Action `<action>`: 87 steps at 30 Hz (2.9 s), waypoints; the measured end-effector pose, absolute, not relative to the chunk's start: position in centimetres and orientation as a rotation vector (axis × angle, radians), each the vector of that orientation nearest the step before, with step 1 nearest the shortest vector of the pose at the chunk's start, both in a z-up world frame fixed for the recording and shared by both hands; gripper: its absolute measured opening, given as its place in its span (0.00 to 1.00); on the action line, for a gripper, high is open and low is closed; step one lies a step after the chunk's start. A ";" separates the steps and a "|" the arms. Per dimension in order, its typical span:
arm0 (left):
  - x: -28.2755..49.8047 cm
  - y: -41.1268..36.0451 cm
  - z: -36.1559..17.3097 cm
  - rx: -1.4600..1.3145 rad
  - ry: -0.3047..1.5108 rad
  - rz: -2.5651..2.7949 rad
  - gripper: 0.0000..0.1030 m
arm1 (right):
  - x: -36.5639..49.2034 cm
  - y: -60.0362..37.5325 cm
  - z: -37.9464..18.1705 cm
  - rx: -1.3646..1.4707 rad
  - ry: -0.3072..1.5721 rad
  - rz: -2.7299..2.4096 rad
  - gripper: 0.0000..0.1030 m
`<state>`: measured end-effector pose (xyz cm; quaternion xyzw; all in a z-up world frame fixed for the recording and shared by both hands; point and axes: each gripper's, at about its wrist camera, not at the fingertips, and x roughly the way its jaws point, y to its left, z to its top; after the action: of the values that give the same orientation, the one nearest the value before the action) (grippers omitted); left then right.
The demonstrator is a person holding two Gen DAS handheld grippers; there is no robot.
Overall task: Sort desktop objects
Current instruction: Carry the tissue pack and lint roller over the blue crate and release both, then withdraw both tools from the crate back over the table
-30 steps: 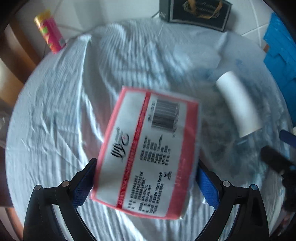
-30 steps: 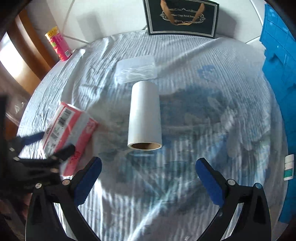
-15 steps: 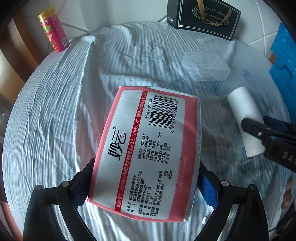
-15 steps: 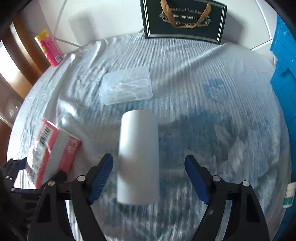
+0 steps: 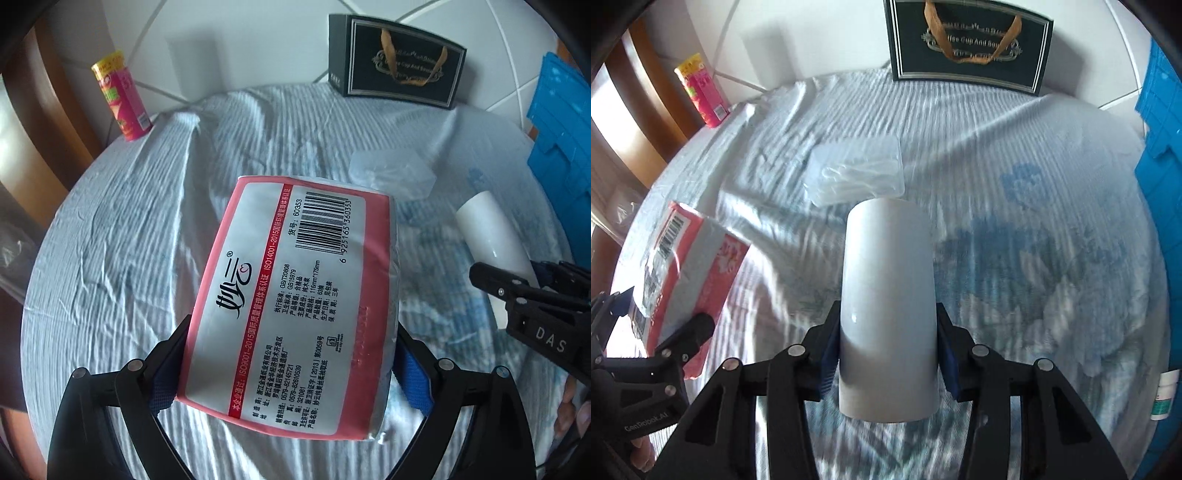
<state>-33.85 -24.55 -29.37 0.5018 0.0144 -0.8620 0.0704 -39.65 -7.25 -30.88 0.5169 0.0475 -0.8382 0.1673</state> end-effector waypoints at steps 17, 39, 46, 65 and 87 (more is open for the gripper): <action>-27.5 -19.7 -17.7 1.196 0.134 -2.718 0.93 | -31.7 -2.7 -17.9 1.159 0.218 -2.491 0.44; -21.6 -8.1 -5.6 0.928 0.023 -3.030 0.93 | -21.0 8.9 -3.5 0.846 0.176 -2.750 0.44; -21.6 1.7 -1.1 0.809 -0.029 -3.184 0.93 | -18.4 17.2 0.7 0.736 0.134 -2.887 0.44; -26.5 28.5 -2.9 1.206 -0.207 -3.193 0.93 | -21.1 43.3 -1.3 1.068 0.096 -2.901 0.44; -24.8 29.0 -2.2 1.116 -0.196 -3.186 0.99 | -20.8 45.8 -3.1 1.065 0.083 -2.871 0.80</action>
<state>-24.81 29.00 -2.22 0.3276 -0.0576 -0.9355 -0.1194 -20.85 45.75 -3.14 0.3474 0.0272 -0.9365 0.0393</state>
